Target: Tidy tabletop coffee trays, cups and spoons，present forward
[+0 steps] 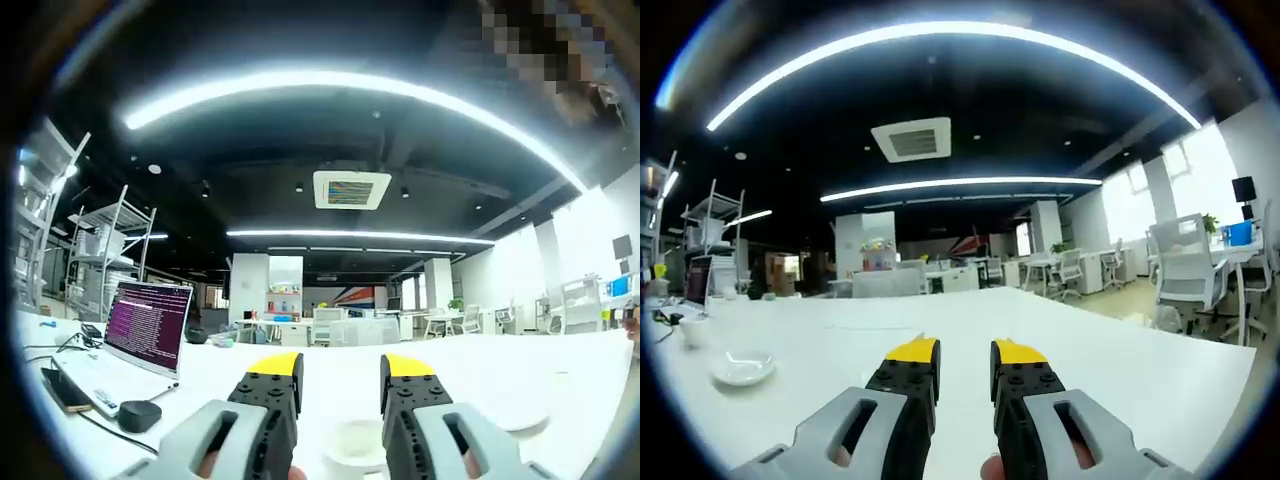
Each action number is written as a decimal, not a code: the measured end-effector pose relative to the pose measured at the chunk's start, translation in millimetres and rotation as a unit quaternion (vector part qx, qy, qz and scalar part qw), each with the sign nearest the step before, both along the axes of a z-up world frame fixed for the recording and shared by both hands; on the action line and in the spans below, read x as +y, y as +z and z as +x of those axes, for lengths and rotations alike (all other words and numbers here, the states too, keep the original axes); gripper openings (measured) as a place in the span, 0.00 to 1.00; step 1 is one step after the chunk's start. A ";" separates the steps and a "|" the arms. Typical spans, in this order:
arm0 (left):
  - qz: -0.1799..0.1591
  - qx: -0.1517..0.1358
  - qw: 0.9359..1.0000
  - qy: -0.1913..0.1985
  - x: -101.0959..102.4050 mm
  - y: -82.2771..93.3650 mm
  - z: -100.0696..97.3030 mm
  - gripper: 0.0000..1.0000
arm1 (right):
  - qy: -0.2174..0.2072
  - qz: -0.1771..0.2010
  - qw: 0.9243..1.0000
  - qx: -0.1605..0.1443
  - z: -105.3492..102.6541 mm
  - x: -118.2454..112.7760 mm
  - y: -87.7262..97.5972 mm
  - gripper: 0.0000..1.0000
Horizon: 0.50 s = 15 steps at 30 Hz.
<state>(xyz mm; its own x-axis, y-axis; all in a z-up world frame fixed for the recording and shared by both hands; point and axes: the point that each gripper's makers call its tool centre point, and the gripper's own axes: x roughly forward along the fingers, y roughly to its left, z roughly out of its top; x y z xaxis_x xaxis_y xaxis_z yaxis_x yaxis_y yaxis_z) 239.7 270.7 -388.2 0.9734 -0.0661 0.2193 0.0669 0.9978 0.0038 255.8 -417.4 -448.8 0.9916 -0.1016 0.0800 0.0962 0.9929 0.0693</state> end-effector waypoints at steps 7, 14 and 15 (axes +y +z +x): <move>0.002 -0.001 1.000 0.003 5.1 2.2 0.5 0.32 | 0.004 -0.009 1.000 0.001 1.9 5.7 2.3 0.21; 0.001 0.010 1.000 0.005 11.4 -7.2 0.7 0.32 | 0.003 -0.012 1.000 0.003 4.7 3.5 4.3 0.21; 0.001 0.011 1.000 0.007 12.6 -8.4 1.0 0.32 | 0.003 -0.012 1.000 0.003 5.2 3.7 4.5 0.21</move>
<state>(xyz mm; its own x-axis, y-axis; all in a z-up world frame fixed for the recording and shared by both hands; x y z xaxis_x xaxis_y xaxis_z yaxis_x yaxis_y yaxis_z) 240.7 283.3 -396.6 0.9788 -0.0534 0.1979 0.0537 0.9986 0.0042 261.1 -413.8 -444.2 0.9926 -0.0945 0.0764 0.0913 0.9948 0.0445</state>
